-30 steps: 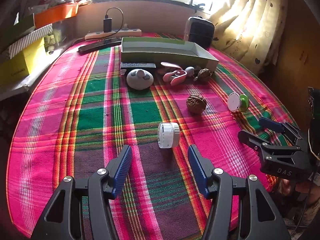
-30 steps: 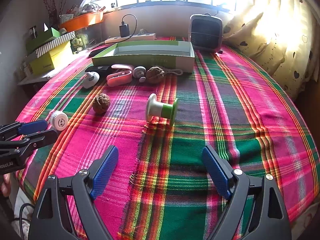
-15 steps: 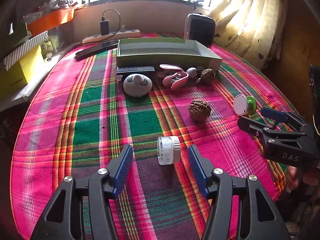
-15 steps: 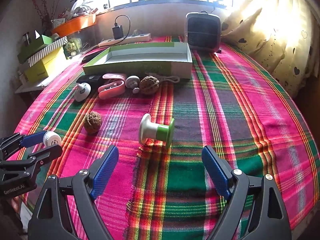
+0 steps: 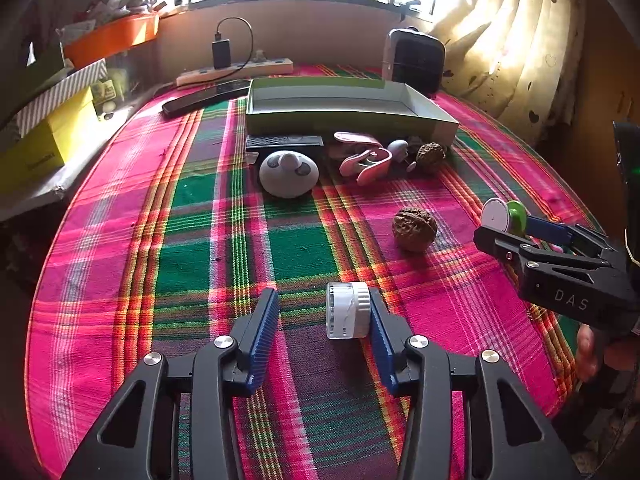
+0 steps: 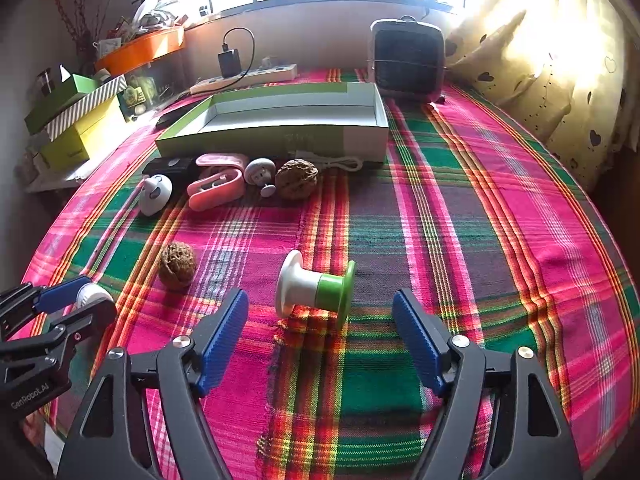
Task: Organize objects
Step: 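Move left gripper to the white cylinder while right gripper approaches the white-green spool, then close left gripper on the white cylinder while right gripper closes on the spool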
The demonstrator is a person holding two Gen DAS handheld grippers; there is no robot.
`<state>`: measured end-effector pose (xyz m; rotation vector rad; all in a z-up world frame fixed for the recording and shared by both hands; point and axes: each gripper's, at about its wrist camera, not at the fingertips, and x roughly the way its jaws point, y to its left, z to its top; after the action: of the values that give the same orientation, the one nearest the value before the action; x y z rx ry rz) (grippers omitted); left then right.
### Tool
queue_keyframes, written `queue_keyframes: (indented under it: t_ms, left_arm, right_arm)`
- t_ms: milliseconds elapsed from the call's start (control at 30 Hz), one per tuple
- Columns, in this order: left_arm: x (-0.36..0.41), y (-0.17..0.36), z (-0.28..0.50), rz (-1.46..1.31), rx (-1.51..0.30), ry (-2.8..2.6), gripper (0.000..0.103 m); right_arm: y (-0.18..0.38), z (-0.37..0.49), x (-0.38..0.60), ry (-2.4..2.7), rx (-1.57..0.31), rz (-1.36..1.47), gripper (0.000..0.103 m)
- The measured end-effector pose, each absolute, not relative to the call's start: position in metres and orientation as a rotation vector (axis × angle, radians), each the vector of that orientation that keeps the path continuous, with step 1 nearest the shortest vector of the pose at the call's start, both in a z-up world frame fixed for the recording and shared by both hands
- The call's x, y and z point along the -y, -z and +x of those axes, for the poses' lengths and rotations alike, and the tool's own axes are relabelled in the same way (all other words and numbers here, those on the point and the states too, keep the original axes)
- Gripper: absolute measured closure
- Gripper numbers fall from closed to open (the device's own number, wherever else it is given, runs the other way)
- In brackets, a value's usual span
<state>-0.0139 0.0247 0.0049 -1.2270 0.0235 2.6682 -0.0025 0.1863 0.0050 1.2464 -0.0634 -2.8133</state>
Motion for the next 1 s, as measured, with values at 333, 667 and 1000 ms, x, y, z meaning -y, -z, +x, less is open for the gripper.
queue_keyframes:
  t_ms: [333,667,1000]
  left_arm:
    - [-0.0232,-0.0054,-0.0148,-1.230,-0.026,-2.670,0.074]
    - [-0.0230,-0.0058,-0.0145,-1.228,-0.031,-2.676,0.083]
    - [-0.0233,-0.0060,-0.0147,-1.229,-0.037,-2.676,0.086]
  right_arm:
    - [-0.0051,-0.0031,-0.1889,2.845,0.041,1.250,0.048]
    - [-0.0054,-0.0017,-0.1888,2.844,0.032,1.236,0.059]
    - [-0.0057,-0.0009,-0.1879,2.842,0.016,1.228,0.069]
